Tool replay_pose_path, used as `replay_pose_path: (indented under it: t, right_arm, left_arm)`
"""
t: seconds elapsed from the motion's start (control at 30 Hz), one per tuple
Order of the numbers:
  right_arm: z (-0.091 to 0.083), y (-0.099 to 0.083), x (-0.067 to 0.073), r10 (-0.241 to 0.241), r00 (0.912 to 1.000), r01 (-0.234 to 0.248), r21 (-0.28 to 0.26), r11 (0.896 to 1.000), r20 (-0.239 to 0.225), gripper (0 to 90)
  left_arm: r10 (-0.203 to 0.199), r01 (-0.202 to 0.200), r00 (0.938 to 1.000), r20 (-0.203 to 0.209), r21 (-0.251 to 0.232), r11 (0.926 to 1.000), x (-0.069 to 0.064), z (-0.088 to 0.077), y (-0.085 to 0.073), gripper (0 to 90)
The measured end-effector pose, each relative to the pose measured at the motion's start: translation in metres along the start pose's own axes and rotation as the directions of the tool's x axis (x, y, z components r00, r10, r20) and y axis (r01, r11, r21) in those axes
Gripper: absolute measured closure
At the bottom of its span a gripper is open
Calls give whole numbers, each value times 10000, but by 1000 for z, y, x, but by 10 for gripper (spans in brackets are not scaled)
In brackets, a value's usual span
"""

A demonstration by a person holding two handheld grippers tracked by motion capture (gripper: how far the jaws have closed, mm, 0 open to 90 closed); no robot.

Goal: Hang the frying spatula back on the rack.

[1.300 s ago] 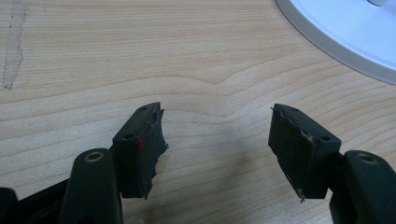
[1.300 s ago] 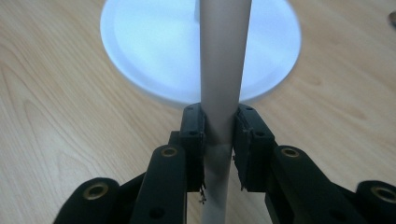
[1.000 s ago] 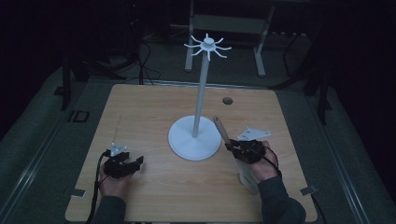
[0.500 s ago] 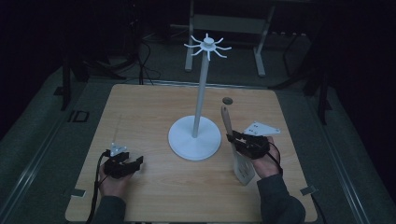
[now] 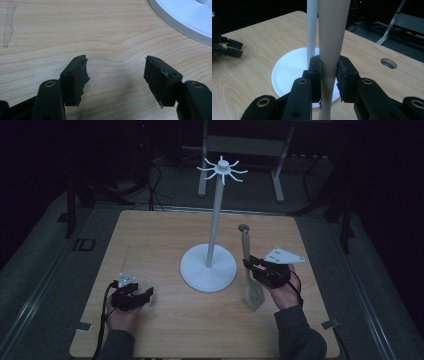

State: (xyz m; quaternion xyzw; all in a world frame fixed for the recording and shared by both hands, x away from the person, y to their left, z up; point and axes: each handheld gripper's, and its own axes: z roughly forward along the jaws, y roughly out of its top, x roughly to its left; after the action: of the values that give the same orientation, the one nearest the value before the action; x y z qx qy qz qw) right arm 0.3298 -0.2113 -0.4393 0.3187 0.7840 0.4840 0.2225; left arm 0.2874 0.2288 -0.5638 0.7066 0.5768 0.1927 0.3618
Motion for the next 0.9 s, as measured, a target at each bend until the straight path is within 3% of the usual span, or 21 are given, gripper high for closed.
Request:
replay_pose_path:
  t: [0.9]
  right_arm:
    - [-4, 16, 4, -54, 10000, 52, -983, 9951, -26, 747]
  left_arm:
    - [-20, 20, 10000, 25, 32, 10000, 0, 0, 0, 355]
